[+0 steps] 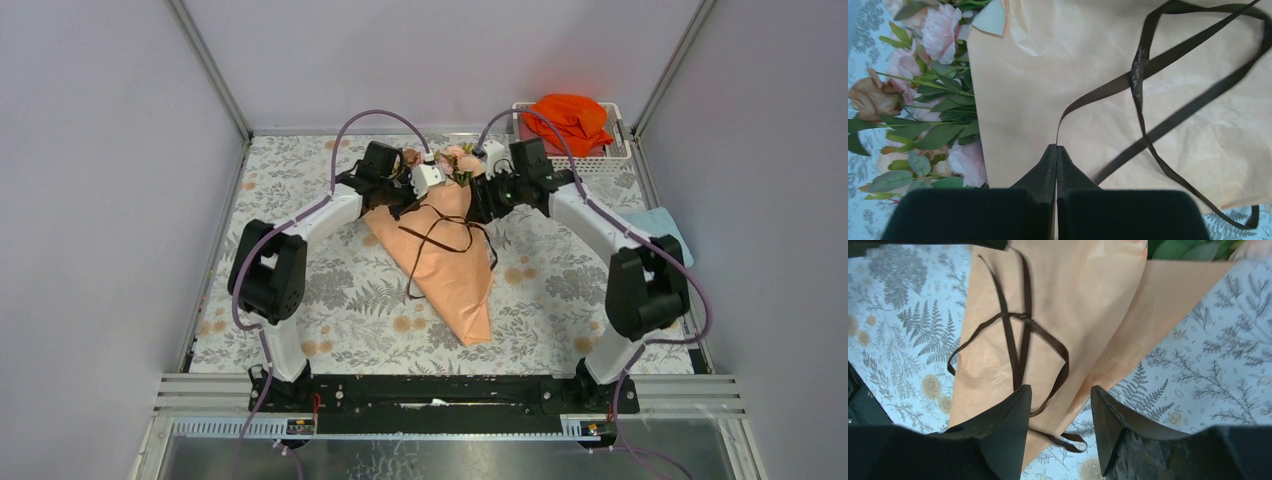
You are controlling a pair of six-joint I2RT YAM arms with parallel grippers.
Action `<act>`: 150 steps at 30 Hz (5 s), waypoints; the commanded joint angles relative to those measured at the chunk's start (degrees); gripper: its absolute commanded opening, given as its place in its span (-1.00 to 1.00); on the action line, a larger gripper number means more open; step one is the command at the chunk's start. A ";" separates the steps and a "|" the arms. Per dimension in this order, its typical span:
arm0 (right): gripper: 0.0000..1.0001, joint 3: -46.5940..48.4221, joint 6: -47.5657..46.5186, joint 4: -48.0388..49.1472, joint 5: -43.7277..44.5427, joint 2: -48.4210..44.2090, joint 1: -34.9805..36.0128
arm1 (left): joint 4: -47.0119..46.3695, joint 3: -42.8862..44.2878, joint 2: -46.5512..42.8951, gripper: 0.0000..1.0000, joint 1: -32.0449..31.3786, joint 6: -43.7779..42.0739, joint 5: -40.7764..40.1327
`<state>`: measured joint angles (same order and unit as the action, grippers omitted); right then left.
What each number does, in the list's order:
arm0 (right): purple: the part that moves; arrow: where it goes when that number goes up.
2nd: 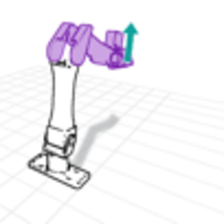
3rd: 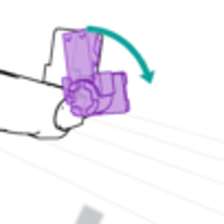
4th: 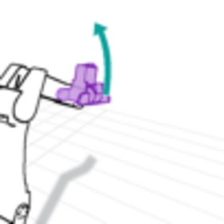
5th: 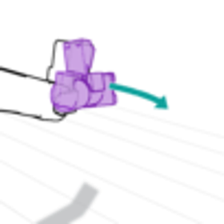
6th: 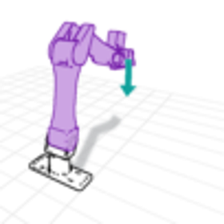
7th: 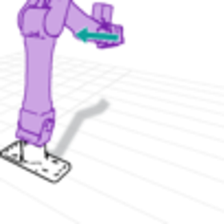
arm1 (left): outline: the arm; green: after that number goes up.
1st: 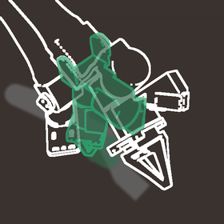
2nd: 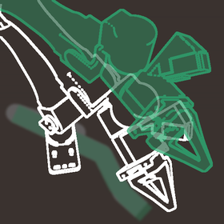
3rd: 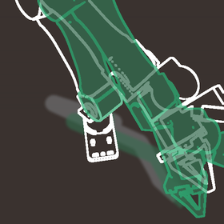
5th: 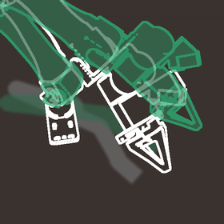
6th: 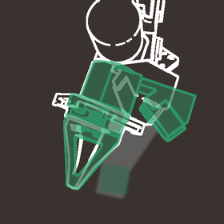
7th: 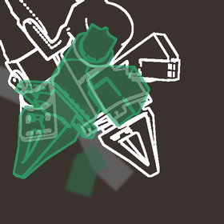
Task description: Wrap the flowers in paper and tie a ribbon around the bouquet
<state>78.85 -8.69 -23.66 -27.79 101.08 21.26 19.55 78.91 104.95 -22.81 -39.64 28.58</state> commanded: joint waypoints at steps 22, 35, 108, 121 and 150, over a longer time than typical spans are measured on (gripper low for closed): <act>0.29 0.54 -62.09 -14.57 -2.22 3.12 10.21 | -4.81 1.01 4.16 -1.00 0.22 2.17 -1.80; -1.00 -6.24 -55.54 -4.92 5.87 0.78 10.11 | -1.66 -0.78 -0.10 -1.00 0.97 1.07 -3.92; -1.00 -41.98 40.57 45.73 -0.56 -15.11 -24.51 | -5.26 -24.86 -7.45 0.71 -14.45 3.59 -8.46; -1.00 -42.15 47.38 61.20 -0.14 -20.79 -27.44 | 2.72 -27.51 -16.60 -1.00 -13.13 5.25 -17.69; -1.00 -51.93 46.84 64.00 12.64 -17.32 -40.43 | -6.13 -41.30 -18.83 -1.00 35.19 -3.20 -19.57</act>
<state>24.10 41.39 40.45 -11.97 85.38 -19.20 8.69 38.70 86.04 11.73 -40.25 5.98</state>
